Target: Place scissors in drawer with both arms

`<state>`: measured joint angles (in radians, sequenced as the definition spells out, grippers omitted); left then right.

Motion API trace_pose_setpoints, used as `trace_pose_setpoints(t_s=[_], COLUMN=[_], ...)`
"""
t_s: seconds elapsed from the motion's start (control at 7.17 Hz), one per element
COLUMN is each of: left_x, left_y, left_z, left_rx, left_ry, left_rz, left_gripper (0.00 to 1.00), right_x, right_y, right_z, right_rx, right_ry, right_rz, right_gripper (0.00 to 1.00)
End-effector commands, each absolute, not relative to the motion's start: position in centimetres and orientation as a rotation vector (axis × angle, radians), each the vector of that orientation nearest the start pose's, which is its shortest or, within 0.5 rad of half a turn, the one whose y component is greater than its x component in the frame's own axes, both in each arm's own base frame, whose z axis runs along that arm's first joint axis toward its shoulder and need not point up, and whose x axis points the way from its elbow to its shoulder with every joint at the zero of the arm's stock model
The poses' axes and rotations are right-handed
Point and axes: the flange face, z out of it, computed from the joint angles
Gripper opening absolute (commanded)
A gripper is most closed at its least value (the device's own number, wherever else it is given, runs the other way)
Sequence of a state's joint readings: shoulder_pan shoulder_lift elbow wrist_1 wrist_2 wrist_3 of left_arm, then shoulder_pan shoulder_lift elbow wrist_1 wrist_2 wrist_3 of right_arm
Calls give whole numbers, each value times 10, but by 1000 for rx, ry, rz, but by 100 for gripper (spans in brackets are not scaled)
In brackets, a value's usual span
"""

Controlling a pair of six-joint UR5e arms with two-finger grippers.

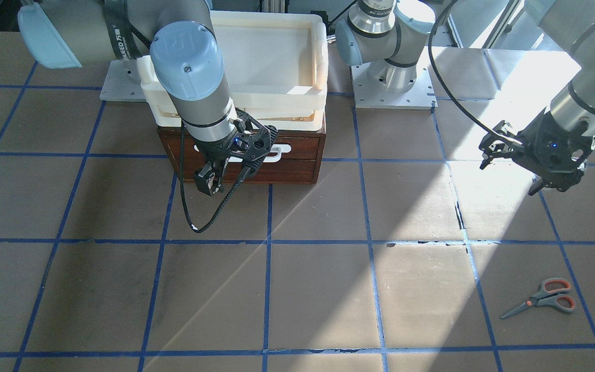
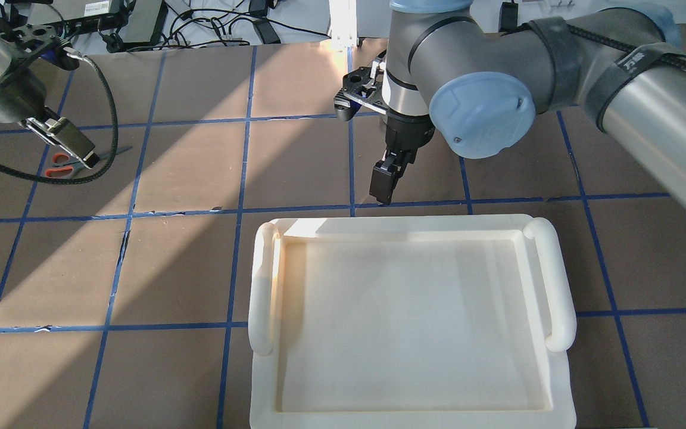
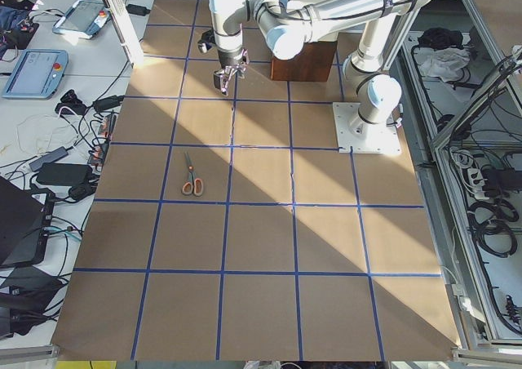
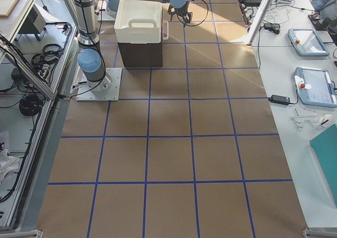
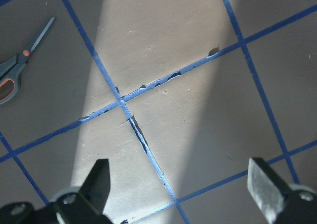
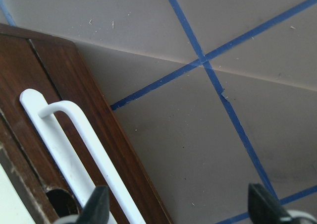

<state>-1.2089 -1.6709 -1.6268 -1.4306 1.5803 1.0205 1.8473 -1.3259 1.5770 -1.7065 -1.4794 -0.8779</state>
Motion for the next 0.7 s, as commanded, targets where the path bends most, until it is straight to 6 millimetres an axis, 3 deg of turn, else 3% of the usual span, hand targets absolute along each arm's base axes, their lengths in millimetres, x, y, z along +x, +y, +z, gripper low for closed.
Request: trace_pose_setpoints(t_s=[0.0, 0.14, 0.28, 0.56], left_x=[118, 139, 159, 173], left_y=[-562, -569, -580, -603], left_z=[387, 365, 344, 310], left_rx=[1326, 1429, 1538, 1700], left_ry=[2840, 2814, 2742, 2584], left_rz=[15, 38, 25, -21], left_gripper=[100, 100, 100, 100], right_x=[299, 299, 298, 297], right_y=[-516, -515, -517, -515], right_z=[348, 349, 347, 334], right_rx=[-1806, -1853, -2106, -2221], right_ry=[2379, 2339, 2122, 1935], right_rz=[146, 150, 126, 190], right_gripper=[100, 100, 100, 100])
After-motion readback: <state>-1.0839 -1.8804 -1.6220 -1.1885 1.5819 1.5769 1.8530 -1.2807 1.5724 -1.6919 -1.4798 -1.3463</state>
